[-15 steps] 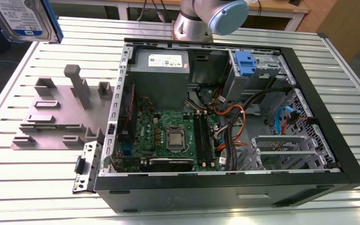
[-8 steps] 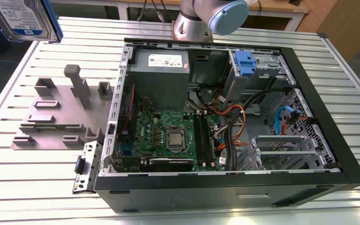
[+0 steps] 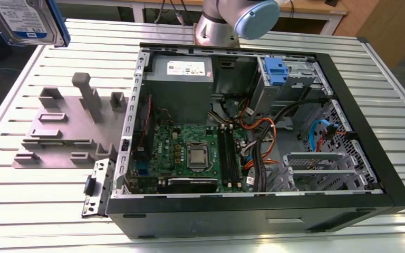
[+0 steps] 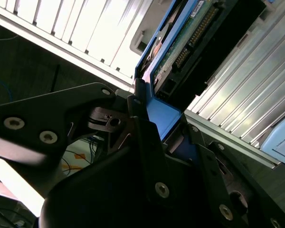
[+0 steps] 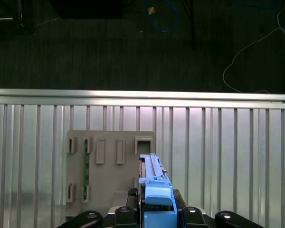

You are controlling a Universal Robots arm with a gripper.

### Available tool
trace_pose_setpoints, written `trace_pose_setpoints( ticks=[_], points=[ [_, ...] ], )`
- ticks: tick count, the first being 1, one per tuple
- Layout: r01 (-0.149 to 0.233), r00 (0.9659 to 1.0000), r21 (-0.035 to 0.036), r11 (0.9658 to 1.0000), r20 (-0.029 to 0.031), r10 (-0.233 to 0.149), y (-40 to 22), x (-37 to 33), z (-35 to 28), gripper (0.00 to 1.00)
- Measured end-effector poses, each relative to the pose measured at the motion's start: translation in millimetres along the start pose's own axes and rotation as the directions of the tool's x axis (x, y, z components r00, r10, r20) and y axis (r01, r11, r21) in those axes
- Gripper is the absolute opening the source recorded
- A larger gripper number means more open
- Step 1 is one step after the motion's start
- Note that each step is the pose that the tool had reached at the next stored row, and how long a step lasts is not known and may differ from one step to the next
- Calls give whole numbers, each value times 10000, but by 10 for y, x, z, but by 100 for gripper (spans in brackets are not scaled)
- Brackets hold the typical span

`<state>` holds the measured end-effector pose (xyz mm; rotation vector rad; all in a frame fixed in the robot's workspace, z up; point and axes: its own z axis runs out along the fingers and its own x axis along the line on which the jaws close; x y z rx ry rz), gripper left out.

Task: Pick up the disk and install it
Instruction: 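Pick up the disk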

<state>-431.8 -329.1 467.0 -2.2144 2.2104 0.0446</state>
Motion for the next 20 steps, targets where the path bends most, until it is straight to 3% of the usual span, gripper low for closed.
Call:
trace_pose_setpoints(
  ticks=[8,20],
  points=[
    [-1,10000,-2,10000,0,1,-4,-1,-10,36],
    [0,10000,1,10000,1,0,-58,-1,-10,36]
  ],
)
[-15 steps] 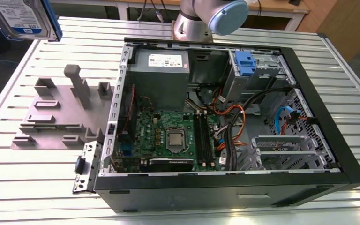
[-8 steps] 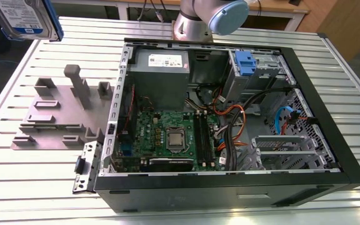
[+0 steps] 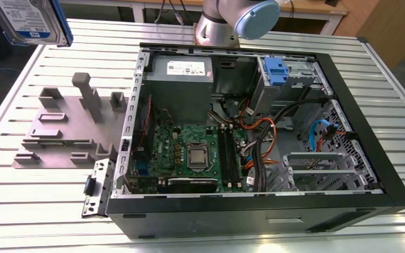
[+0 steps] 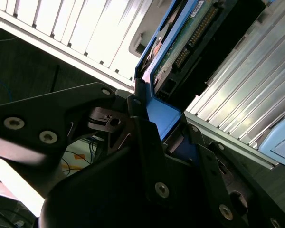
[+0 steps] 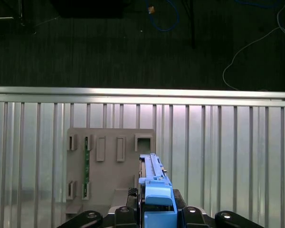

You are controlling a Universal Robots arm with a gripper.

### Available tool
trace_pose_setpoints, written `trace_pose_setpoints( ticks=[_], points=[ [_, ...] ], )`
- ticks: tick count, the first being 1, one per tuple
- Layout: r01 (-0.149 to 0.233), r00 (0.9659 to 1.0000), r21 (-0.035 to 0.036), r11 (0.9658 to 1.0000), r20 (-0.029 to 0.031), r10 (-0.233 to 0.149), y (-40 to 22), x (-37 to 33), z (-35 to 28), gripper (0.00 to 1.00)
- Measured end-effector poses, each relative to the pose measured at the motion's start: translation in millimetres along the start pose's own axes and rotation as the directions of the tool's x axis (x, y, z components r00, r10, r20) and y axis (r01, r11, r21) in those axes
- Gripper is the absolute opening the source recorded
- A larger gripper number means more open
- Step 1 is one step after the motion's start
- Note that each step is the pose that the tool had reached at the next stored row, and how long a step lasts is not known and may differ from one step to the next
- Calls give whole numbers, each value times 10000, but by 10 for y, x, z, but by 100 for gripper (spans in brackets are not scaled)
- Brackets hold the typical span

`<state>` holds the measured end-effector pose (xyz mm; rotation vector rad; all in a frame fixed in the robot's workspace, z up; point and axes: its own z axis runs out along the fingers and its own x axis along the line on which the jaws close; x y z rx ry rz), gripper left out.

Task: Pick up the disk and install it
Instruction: 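Pick up the disk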

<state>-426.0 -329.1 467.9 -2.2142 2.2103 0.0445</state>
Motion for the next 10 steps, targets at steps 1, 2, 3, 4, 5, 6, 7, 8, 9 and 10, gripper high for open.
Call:
trace_pose_setpoints(
  ticks=[1,2,3,4,5,6,7,8,9,10],
  points=[
    [0,10000,0,10000,0,0,0,0,-1,36],
    [1,10000,-1,10000,0,-1,0,0,-2,36],
    [0,10000,-1,10000,-1,0,0,0,-5,36],
    [0,10000,-2,10000,-1,0,0,0,-9,36],
    [0,10000,-1,10000,-1,0,0,0,-13,36],
    [0,10000,-1,10000,-1,0,0,0,-18,36],
    [0,10000,0,10000,0,0,0,0,-22,36],
    [0,10000,-1,10000,0,0,0,-1,-28,36],
    [0,10000,-1,10000,-1,0,1,-1,-34,36],
    [0,10000,-2,10000,-1,0,1,-1,-42,36]
  ],
)
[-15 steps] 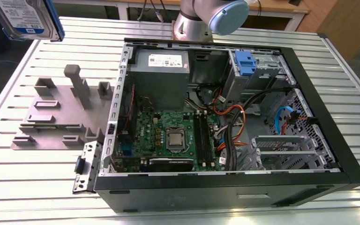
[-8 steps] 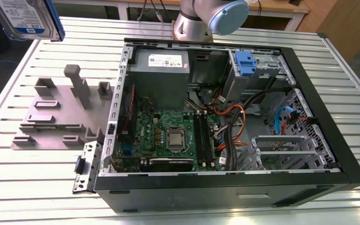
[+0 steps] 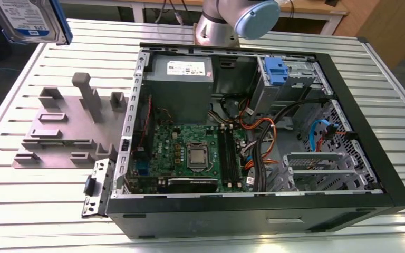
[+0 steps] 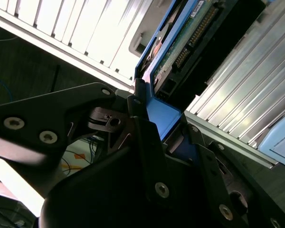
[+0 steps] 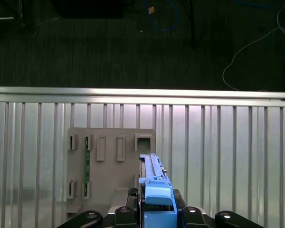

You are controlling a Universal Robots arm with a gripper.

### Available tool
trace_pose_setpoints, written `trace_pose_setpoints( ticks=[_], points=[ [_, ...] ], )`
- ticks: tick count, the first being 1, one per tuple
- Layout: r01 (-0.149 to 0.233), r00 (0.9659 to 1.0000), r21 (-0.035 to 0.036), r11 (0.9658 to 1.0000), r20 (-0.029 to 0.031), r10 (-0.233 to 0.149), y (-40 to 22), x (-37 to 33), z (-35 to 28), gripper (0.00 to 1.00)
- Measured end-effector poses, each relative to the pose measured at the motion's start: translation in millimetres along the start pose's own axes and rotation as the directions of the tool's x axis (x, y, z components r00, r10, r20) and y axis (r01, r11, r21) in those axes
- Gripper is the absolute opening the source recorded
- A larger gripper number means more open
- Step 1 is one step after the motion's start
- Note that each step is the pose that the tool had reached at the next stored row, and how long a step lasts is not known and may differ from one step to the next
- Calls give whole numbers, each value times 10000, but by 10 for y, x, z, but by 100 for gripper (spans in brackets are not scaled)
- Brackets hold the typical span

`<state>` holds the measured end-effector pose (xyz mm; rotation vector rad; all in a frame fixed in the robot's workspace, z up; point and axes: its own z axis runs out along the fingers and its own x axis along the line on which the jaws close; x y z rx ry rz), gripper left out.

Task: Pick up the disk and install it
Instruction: 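Pick up the disk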

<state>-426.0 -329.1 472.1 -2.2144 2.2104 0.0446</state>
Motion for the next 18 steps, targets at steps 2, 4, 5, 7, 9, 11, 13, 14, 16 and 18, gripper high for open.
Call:
trace_pose_setpoints(
  ticks=[2,4,5,7,9,11,13,14,16,18],
  points=[
    [0,10000,1,10000,0,0,0,-1,-21,36],
    [0,10000,1,10000,0,0,1,-1,-46,36],
    [0,10000,1,10000,2,0,1,-2,-58,36],
    [0,10000,1,10000,0,0,1,-3,-87,36],
    [0,10000,0,10000,0,0,2,-3,-120,36],
    [0,10000,0,10000,1,0,2,-4,-149,36],
    [0,10000,0,10000,0,0,2,-4,-156,36],
    [-1,10000,0,10000,0,1,1,-3,-157,36],
    [0,10000,0,10000,0,0,2,2,-157,36],
    [1,10000,0,10000,0,-1,2,8,-156,36]
  ],
)
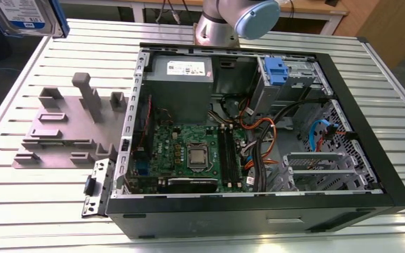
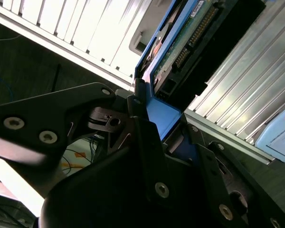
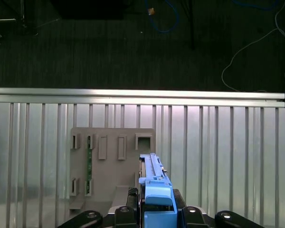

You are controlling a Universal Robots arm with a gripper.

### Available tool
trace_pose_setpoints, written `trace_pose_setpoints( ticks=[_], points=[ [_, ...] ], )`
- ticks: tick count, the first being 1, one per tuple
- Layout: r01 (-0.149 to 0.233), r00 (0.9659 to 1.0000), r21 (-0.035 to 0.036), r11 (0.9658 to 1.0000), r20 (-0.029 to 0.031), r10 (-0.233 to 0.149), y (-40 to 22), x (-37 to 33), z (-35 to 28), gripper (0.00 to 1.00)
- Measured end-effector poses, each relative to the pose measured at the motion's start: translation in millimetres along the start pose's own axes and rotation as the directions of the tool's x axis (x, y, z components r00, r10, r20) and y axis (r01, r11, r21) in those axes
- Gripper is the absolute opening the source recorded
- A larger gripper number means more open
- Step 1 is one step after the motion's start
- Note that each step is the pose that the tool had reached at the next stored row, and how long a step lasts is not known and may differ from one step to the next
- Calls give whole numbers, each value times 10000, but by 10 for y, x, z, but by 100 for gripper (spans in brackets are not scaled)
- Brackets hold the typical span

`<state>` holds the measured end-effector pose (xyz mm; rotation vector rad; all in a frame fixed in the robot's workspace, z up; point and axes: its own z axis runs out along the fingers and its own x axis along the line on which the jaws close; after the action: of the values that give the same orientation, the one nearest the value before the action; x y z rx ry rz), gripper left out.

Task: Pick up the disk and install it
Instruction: 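Pick up the disk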

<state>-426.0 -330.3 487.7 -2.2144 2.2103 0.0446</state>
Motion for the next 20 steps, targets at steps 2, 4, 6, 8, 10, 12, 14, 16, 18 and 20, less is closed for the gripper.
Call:
trace_pose_setpoints(
  ticks=[2,4,6,8,10,12,14,16,18,20],
  points=[
    [0,10000,0,10000,0,0,0,7,0,36],
    [-1,10000,1,10000,0,1,0,13,0,36],
    [-1,10000,-1,10000,0,1,0,19,-1,36],
    [-1,10000,0,10000,0,1,0,25,0,36],
    [-1,10000,0,10000,0,1,0,31,-1,36],
    [-1,10000,1,10000,0,1,0,36,-1,36],
    [-1,10000,1,10000,0,1,0,42,-1,36],
    [-1,10000,1,10000,-1,1,0,47,-1,36],
    [-1,10000,0,10000,-2,1,0,52,-2,36],
    [-1,10000,0,10000,-4,1,0,54,-1,36]
  ],
)
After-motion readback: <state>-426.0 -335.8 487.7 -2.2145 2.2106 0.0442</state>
